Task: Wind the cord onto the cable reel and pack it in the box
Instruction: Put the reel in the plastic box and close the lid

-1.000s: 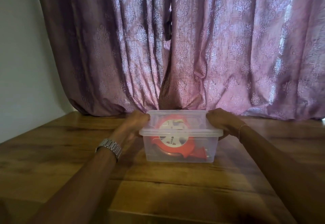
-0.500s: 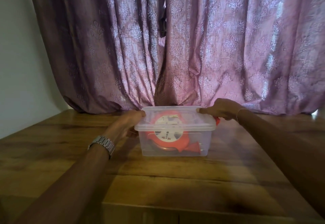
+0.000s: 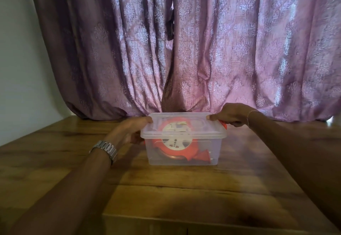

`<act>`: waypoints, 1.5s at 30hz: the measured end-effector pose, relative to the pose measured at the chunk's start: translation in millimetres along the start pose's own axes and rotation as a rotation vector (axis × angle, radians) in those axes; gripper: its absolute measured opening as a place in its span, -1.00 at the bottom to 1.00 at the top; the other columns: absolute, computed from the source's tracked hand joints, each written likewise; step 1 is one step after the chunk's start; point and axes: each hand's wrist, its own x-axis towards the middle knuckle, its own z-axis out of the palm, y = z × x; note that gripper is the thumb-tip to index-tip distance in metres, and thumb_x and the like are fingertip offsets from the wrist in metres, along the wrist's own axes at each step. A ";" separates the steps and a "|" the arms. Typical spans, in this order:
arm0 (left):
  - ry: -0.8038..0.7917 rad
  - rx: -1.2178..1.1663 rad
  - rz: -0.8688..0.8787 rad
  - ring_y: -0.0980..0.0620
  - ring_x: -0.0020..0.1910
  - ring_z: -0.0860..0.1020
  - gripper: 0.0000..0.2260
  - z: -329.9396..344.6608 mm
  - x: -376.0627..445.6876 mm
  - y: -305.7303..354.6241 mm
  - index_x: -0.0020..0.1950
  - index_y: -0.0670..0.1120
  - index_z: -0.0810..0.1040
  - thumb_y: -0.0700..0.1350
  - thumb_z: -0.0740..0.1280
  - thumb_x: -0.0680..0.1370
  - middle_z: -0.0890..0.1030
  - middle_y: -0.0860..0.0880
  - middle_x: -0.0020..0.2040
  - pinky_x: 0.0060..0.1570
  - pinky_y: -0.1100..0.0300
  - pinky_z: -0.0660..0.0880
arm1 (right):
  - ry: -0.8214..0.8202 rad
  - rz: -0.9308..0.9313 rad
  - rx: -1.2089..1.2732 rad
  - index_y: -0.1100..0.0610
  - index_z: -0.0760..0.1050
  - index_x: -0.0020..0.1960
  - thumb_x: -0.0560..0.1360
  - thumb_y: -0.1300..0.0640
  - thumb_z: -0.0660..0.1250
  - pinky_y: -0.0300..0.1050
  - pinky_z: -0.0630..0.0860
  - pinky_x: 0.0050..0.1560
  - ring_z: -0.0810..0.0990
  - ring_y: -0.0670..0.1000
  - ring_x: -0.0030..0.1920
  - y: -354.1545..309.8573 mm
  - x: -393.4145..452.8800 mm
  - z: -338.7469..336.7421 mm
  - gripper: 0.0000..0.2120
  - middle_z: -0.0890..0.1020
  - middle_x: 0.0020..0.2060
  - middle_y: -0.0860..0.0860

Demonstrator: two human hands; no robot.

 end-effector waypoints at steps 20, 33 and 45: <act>0.085 0.625 0.250 0.04 -0.63 0.23 -0.56 -28.1 7.8 24.6 -0.46 -0.04 0.41 0.07 0.43 0.55 0.33 0.00 -0.59 -0.60 0.35 0.14 | 0.066 -0.023 0.038 0.18 0.38 -0.43 0.42 -0.33 0.32 -0.29 0.23 -0.54 0.23 -0.05 -0.73 -0.9 -6.0 7.4 -0.41 0.34 -0.75 -0.06; 0.237 0.425 0.367 0.07 -0.68 0.31 -0.59 -21.6 -6.3 -1.9 -0.48 -0.07 0.46 -0.02 0.44 0.54 0.40 0.01 -0.63 -0.60 0.32 0.22 | 0.334 -0.135 -0.087 0.13 0.36 -0.31 0.45 -0.08 0.38 -0.08 0.53 -0.30 0.56 0.11 -0.32 -21.3 -33.1 26.2 -0.65 0.55 -0.35 0.09; 0.458 0.240 0.249 0.10 -0.59 0.36 -0.65 -140.6 -65.9 -58.3 -0.36 -0.07 0.49 -0.03 0.43 0.60 0.44 0.05 -0.62 -0.64 0.36 0.25 | 0.153 -0.447 -0.082 0.29 0.56 0.10 0.58 0.10 0.16 -0.10 0.43 0.01 0.53 0.25 0.14 -149.1 1.3 88.7 -0.69 0.58 0.11 0.22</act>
